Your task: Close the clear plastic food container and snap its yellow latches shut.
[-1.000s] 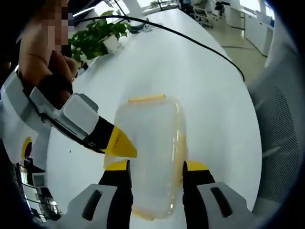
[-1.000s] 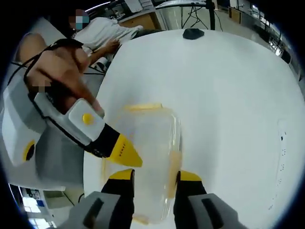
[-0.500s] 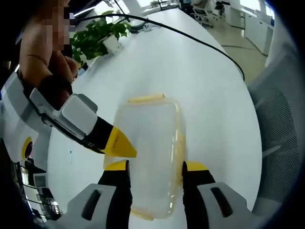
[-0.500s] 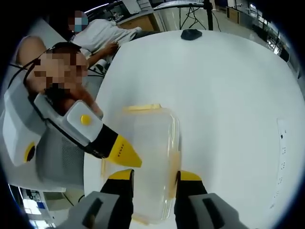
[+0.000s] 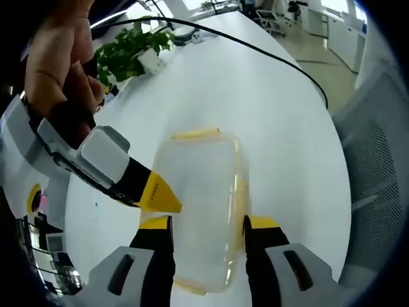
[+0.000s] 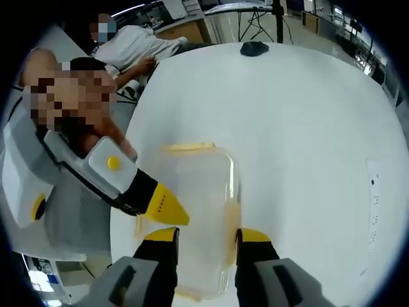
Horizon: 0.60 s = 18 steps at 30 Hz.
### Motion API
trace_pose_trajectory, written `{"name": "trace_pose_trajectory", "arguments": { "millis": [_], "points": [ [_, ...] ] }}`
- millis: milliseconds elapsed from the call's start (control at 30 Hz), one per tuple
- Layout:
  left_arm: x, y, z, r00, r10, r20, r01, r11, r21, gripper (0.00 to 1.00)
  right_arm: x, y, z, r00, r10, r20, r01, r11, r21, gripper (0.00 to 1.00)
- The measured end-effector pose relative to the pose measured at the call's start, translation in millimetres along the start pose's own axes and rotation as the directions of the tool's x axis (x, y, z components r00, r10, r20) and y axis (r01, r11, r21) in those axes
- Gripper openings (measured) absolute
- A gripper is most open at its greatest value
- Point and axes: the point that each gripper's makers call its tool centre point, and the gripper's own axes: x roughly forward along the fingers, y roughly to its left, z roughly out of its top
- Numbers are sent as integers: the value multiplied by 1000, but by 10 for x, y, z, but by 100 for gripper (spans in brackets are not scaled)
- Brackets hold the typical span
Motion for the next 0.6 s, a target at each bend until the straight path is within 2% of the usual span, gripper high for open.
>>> {"name": "trace_pose_trajectory", "arguments": {
  "millis": [100,267,400,600],
  "points": [
    [-6,3,4,1000,-8,13,8,1000,-9,41,9,7,14,1000,2,22,-1,999,-37,34],
    [-9,19,4,1000,-20,19,21,1000,-17,41,-6,20,24,1000,-15,27,17,999,-46,35],
    [-16,-27,26,997,-78,27,79,996,-36,49,11,59,7,999,-21,28,23,999,-44,44],
    [-29,-63,22,995,-97,25,98,995,-32,53,-10,60,10,998,-32,57,33,999,-28,45]
  ]
}}
